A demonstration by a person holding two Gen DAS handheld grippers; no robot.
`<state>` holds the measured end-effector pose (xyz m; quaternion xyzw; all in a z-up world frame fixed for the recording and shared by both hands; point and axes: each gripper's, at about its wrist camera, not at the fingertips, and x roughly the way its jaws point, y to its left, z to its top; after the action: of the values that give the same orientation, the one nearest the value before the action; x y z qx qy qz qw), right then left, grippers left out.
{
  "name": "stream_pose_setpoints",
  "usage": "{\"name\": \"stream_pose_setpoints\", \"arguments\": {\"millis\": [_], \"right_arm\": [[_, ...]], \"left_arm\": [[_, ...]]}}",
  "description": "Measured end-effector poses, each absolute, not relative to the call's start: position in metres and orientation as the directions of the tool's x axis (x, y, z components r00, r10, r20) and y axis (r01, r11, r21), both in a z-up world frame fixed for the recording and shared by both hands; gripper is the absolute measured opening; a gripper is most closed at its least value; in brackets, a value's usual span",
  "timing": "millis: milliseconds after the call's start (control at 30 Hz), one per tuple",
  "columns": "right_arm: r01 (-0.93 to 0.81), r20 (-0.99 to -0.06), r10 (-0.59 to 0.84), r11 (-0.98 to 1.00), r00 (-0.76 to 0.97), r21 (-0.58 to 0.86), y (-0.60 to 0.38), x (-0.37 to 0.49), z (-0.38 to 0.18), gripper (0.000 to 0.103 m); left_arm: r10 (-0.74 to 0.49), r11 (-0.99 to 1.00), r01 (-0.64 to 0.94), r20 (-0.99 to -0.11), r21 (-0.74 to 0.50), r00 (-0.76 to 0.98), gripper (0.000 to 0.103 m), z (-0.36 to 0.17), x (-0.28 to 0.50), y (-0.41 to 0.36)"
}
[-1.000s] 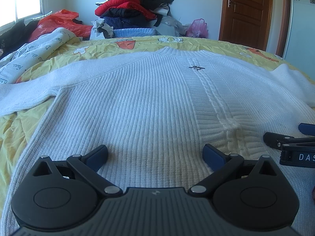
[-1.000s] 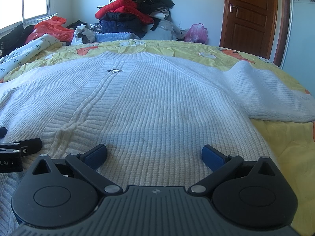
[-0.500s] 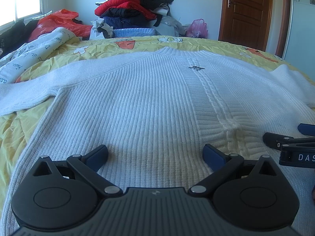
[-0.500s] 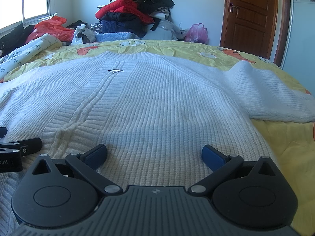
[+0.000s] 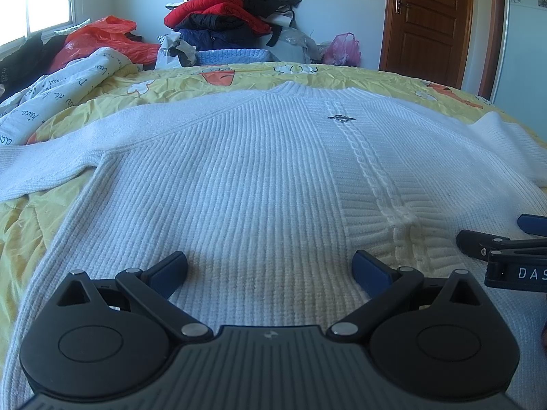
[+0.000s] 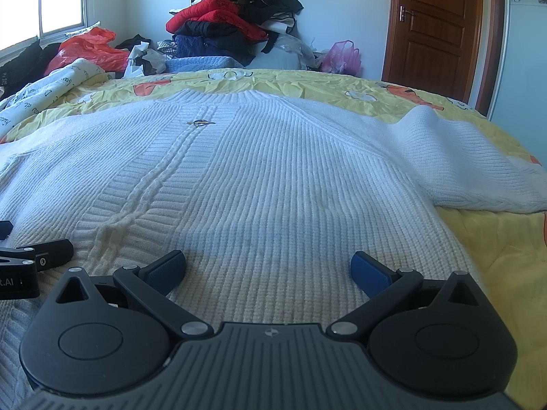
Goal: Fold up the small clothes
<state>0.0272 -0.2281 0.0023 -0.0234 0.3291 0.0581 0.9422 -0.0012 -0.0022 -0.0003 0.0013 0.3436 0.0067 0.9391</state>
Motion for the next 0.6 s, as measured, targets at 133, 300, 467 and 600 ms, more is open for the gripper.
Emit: {"name": "stream_pose_setpoints", "arguments": {"millis": [133, 300, 467, 600], "right_arm": [[-0.128, -0.625, 0.098, 0.992, 0.775, -0.003, -0.231, 0.027, 0.003, 0.103], [-0.155, -0.626, 0.135, 0.988, 0.768, 0.023, -0.238, 0.035, 0.016, 0.103], [-0.1, -0.539, 0.094, 0.995, 0.837, 0.017, -0.283, 0.052, 0.043, 0.103], [-0.008, -0.522, 0.028, 0.999, 0.853, 0.041, -0.347, 0.073, 0.052, 0.103]], "left_arm": [[0.014, 1.0, -0.012, -0.646, 0.007, 0.764, 0.103, 0.0, -0.001, -0.002], [0.013, 1.0, -0.012, -0.645, 0.006, 0.764, 0.103, 0.0, -0.001, -0.002], [0.013, 1.0, -0.012, -0.645, 0.007, 0.764, 0.103, 0.0, -0.001, -0.002], [0.014, 1.0, -0.012, -0.646, 0.007, 0.764, 0.103, 0.0, -0.001, -0.002]]}}
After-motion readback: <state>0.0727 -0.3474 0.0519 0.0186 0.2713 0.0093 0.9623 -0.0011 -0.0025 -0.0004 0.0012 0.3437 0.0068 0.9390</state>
